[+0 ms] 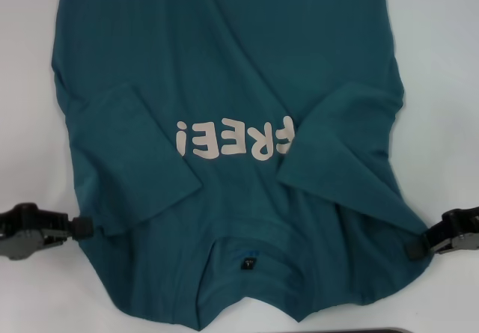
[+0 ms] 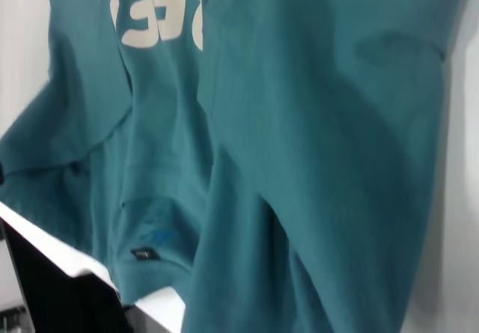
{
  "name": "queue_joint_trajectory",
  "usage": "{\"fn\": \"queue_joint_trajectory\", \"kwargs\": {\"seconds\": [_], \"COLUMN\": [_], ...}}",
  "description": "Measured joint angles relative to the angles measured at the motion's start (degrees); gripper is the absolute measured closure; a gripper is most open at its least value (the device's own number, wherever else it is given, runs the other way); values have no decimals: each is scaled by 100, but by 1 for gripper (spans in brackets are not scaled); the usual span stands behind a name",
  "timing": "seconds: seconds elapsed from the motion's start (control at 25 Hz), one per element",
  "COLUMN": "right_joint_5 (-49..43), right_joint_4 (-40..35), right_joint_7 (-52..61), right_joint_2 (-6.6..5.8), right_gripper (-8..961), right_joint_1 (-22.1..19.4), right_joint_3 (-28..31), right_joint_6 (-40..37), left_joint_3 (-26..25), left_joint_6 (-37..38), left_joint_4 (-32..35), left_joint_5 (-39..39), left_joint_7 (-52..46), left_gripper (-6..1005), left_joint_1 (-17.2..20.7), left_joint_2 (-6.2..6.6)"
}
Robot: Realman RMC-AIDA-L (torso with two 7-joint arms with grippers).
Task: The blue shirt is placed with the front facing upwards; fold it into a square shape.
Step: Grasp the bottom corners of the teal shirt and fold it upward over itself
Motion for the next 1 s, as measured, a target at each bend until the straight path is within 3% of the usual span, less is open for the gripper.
{"fn": "queue_joint_trajectory", "kwargs": {"seconds": [0.32,1.0], "right_joint_5": [-257,-785], "right_joint_4": [-630,-823], "right_joint_7": [98,288], "right_joint_2": [-89,-225], "right_gripper": [929,929], "right_joint_1": [-106,-186], "right_joint_3": [-64,25], "right_joint_6": [-454,-390], "left_joint_3": [531,446], "left_joint_6": [275,130], "left_joint_4": [-124,-613], "left_joint_5": [13,391], "left_joint_7": [-9,-333], "left_gripper": [998,999], "left_joint_1": [217,495], "left_joint_2": [39,79]}}
